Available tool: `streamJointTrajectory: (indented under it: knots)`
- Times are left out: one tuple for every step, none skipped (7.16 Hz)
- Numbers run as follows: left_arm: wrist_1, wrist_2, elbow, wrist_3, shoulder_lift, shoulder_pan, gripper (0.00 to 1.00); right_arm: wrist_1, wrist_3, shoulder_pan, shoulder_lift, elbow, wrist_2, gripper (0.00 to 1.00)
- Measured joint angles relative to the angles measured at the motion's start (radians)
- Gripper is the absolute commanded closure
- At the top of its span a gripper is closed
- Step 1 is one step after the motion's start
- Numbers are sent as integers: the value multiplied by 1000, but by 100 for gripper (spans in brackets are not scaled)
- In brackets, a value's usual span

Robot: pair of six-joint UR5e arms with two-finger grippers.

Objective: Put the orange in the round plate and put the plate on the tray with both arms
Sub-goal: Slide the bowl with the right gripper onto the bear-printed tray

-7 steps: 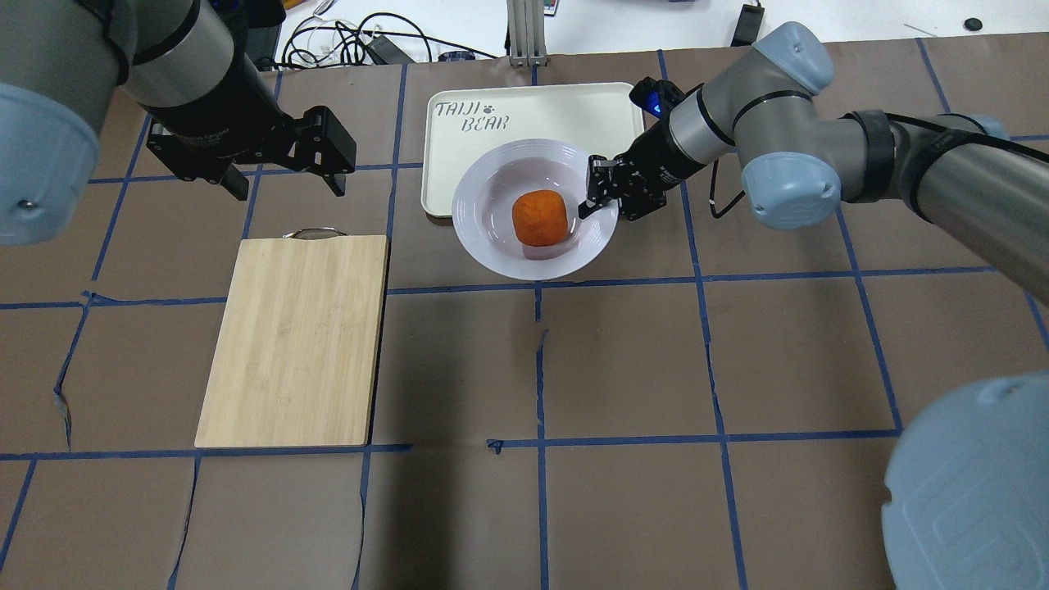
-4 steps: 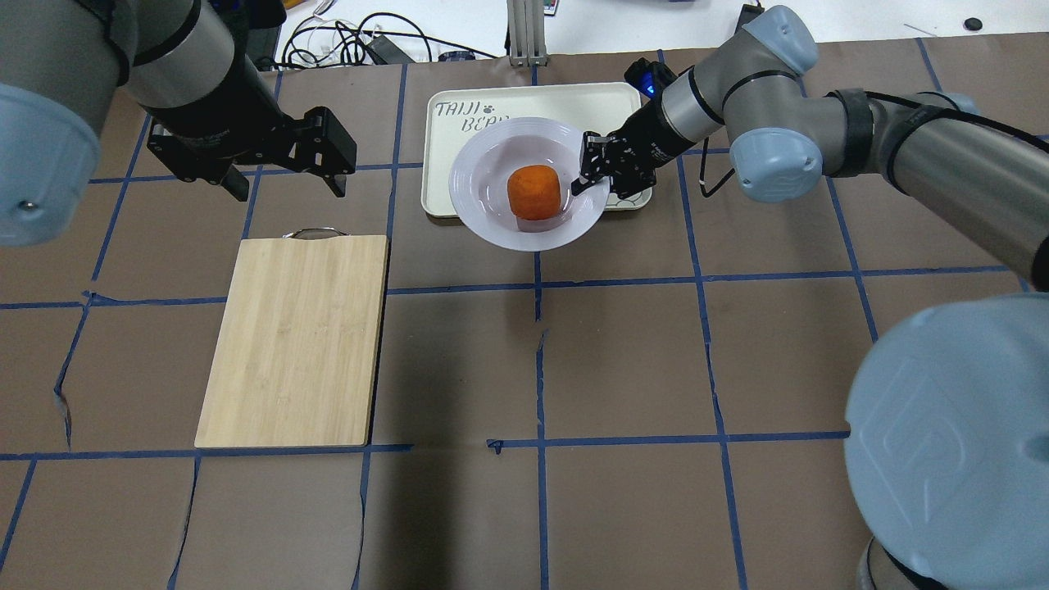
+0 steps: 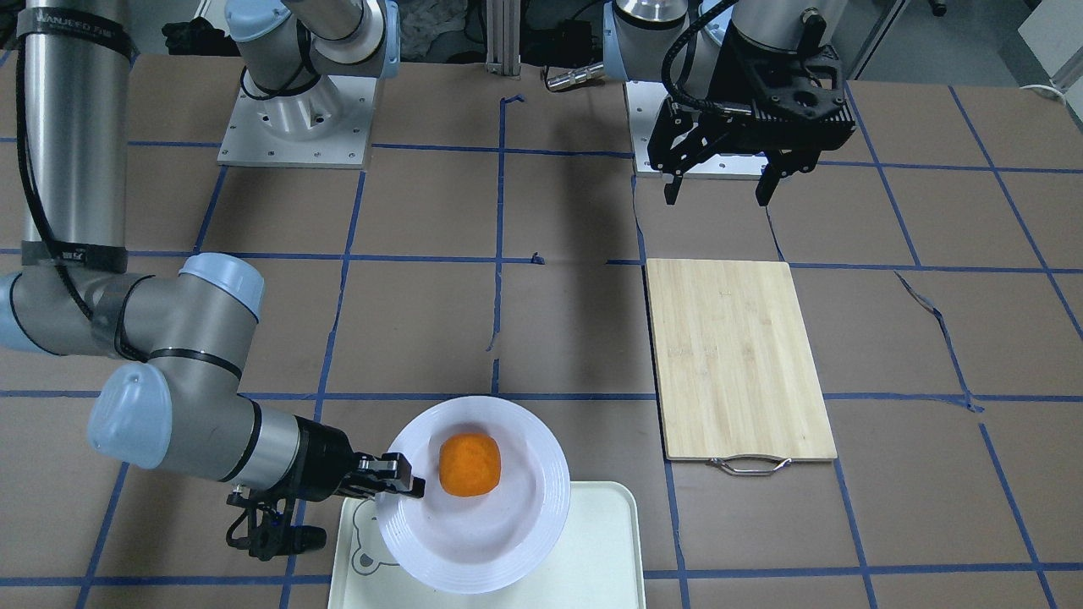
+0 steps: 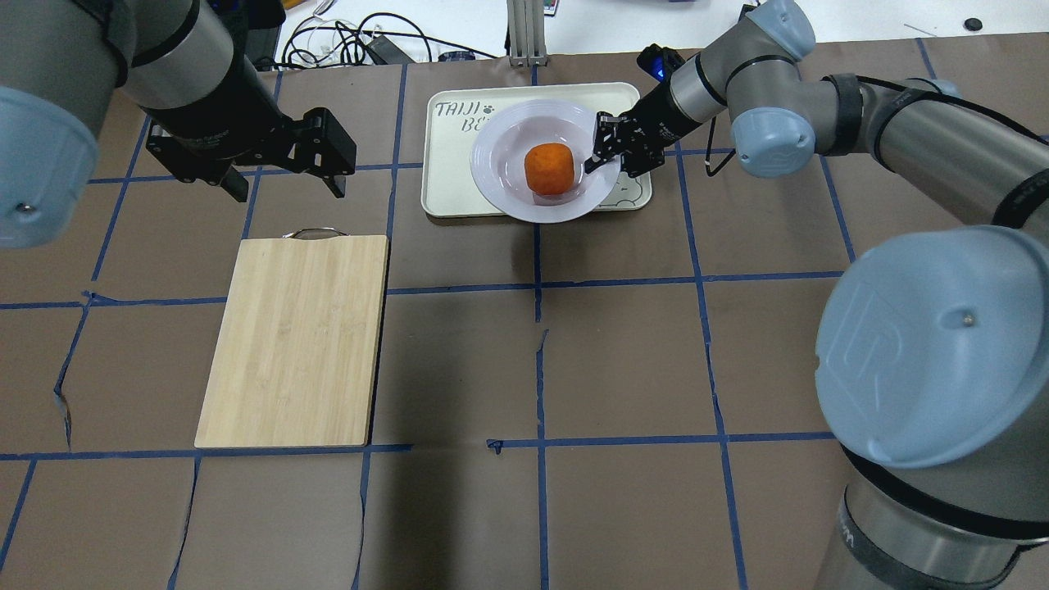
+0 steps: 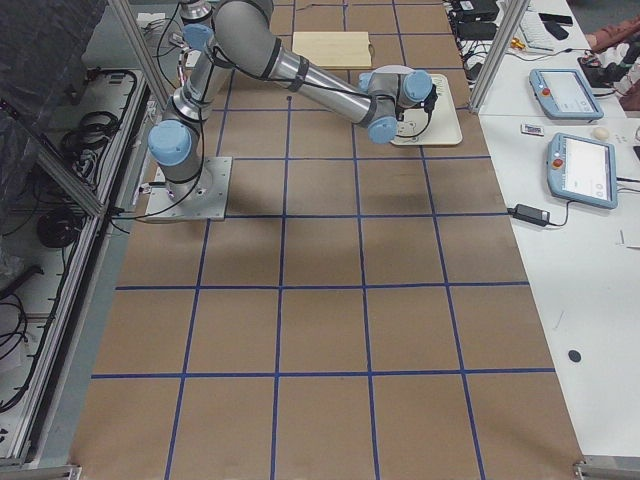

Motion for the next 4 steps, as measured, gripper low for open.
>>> streamJointTrajectory:
  knots:
    - [-1,0,0,0,2,0,0,-3,8,-2,34,-36,-1,100]
    - [-1,0,0,0,2,0,0,-4,19,-3,63,-68,-1,100]
    - [0,0,0,0,3,0,0,-10,27,-3,91,-96,-1,100]
    - [0,0,0,0,3,0,0,-19,40,-3,117,-123,0,100]
